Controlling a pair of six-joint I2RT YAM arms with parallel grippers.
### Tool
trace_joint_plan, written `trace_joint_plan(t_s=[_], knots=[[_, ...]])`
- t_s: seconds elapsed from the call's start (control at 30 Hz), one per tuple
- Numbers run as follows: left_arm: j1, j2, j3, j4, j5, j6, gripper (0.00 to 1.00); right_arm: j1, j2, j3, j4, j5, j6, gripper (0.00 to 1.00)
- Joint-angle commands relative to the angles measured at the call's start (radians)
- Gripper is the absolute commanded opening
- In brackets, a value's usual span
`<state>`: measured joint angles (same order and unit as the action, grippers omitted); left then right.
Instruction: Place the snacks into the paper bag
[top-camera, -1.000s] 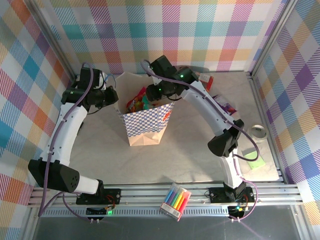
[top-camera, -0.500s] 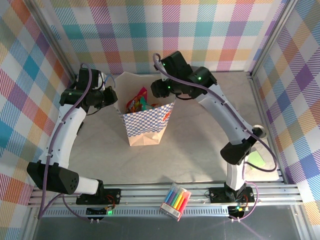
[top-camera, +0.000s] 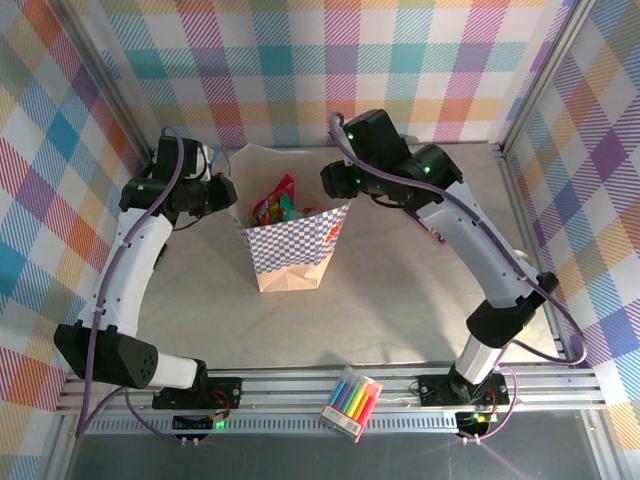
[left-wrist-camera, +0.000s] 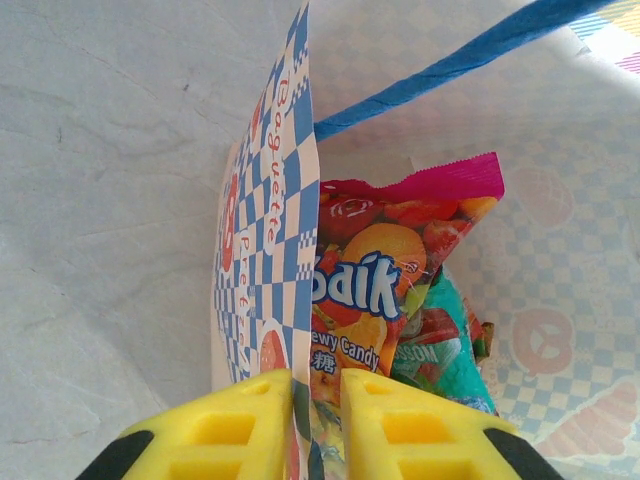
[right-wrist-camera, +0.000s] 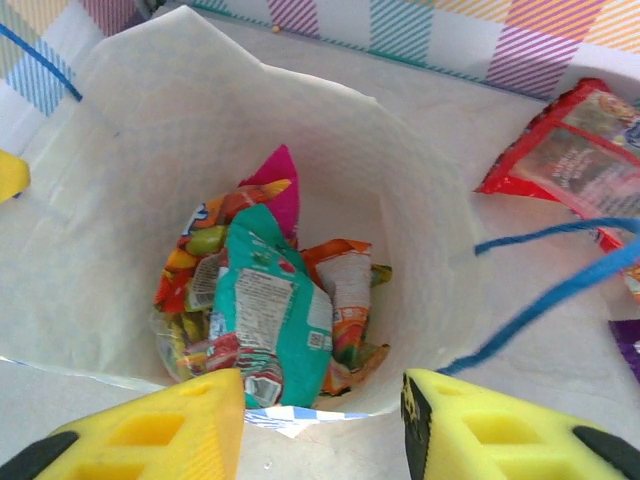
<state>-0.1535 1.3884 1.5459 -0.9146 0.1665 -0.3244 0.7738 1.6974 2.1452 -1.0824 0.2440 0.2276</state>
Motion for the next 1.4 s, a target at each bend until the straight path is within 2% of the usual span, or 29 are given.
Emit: trace_joint_plan(t_s=[0.0,0.4,0.7,0.87,1.03,1.37], knots=[[0.011,0.018,0.014,-0.026,0.011,-0.005,0.22,0.008,-0.06,-0.041,0.032,0.076,0.007,0.48],[0.009,0.053,0.034,-0.023,0.015,-0.016,0.23,-0.016,-0.191,-0.194,0.06,0.197,0.031,0.6],[0.008,0.056,0.038,-0.021,0.019,-0.017,0.24,-0.142,-0.284,-0.354,0.082,0.197,0.148,0.66],[0.007,0.058,0.038,-0.021,0.018,-0.016,0.24,-0.269,-0.343,-0.458,0.095,0.097,0.243,0.68],[0.008,0.06,0.039,-0.021,0.016,-0.015,0.24,-0.354,-0.387,-0.548,0.124,0.029,0.289,0.72],[0.007,0.062,0.043,-0.023,0.013,-0.01,0.24,-0.515,-0.377,-0.671,0.13,-0.076,0.396,0.78]])
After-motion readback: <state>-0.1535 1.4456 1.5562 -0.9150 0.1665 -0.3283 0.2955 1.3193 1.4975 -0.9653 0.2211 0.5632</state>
